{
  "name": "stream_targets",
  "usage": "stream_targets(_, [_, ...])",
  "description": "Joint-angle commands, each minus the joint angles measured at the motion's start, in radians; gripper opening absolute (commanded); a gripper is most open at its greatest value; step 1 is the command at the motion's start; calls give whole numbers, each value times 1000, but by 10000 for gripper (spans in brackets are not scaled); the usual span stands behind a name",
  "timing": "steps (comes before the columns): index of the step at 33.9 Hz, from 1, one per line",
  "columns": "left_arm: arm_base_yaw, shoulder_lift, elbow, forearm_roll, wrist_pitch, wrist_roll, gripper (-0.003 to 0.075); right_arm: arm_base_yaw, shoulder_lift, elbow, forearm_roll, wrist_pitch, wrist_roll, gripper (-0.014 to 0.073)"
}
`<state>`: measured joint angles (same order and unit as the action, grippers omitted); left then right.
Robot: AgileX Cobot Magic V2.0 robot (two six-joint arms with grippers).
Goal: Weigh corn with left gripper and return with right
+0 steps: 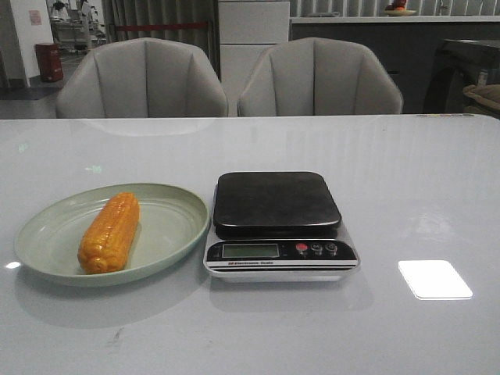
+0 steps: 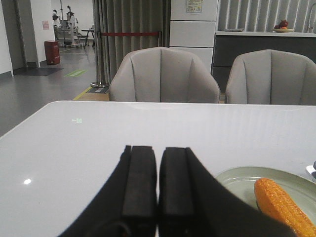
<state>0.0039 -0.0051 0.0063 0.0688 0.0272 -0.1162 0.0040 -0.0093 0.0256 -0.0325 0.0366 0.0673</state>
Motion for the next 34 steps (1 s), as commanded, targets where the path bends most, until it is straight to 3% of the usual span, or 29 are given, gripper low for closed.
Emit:
stream_targets(1, [3, -22, 31, -2, -81, -8, 114, -6, -19, 10, -1, -86, -9, 197])
stream_targets(6, [3, -22, 31, -2, -90, -8, 114, -6, -19, 10, -1, -86, -9, 197])
stream_targets(11, [3, -20, 23, -5, -344, -8, 114, -6, -19, 10, -1, -86, -9, 197])
stream_targets(12, [3, -18, 2, -6, -345, -23, 114, -6, -19, 10, -1, -86, -9, 197])
stream_targets(15, [3, 8, -110, -6, -194, -85, 114, -6, -19, 10, -1, -86, -9, 197])
stream_targets(22, [3, 202, -389, -5, 97, -83, 114, -6, -19, 10, -1, -86, -9, 197])
stream_targets(26, [3, 324, -464, -62, 264, -83, 114, -6, -19, 10, -1, -86, -9, 197])
stream_targets(34, [-79, 432, -457, -69, 261, -83, 114, -6, -19, 10, -1, -86, -9, 197])
